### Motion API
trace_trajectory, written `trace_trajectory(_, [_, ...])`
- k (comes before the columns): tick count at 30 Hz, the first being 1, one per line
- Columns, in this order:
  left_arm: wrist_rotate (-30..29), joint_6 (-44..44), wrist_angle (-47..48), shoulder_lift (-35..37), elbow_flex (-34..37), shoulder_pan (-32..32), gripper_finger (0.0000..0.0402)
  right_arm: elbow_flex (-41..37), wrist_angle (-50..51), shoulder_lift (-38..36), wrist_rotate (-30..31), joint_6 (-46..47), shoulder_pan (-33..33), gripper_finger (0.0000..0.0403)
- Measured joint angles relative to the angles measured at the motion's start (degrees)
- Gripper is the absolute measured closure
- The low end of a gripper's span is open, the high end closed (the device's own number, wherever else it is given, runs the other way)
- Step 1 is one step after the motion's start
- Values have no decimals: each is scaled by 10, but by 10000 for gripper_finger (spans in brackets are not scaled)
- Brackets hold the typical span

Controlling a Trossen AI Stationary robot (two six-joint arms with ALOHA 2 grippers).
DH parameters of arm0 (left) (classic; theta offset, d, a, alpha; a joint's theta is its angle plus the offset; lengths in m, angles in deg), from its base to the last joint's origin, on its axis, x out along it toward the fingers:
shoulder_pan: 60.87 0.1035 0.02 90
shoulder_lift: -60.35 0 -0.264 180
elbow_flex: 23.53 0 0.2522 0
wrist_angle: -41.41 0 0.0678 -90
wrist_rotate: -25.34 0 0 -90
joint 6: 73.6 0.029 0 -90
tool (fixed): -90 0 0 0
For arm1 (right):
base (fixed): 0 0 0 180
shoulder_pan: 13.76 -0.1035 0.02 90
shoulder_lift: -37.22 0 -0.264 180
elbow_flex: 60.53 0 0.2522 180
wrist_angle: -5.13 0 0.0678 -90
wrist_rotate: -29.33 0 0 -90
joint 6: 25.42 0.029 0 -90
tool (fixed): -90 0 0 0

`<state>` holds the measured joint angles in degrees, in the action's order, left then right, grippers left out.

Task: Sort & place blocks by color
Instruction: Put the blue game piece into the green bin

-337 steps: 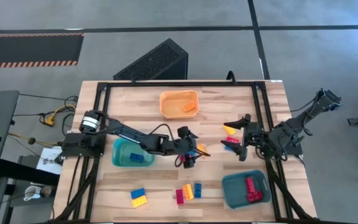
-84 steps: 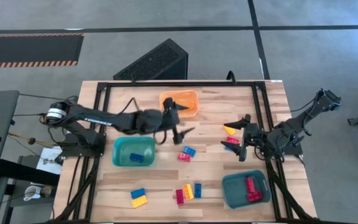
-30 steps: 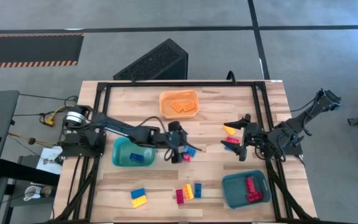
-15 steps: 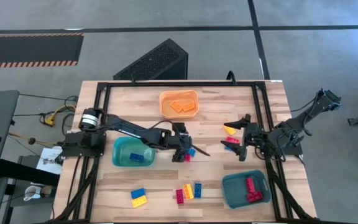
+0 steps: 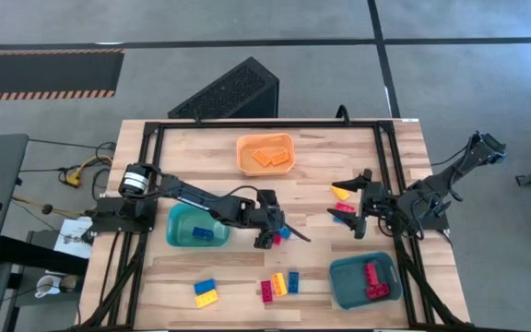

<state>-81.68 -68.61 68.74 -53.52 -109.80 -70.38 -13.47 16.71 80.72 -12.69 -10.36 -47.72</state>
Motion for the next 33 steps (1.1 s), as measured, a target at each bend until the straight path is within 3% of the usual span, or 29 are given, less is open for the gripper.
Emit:
trace_trajectory(12, [-89, -16, 1, -1, 1, 17, 13, 0, 0, 0, 0, 0, 0, 8])
trace_trajectory(19, [-12, 8, 9, -3, -37, 8, 13, 0, 0, 0, 0, 0, 0, 8])
trace_trajectory(33, [42, -14, 0, -41, -44, 10, 13, 0, 0, 0, 0, 0, 0, 8])
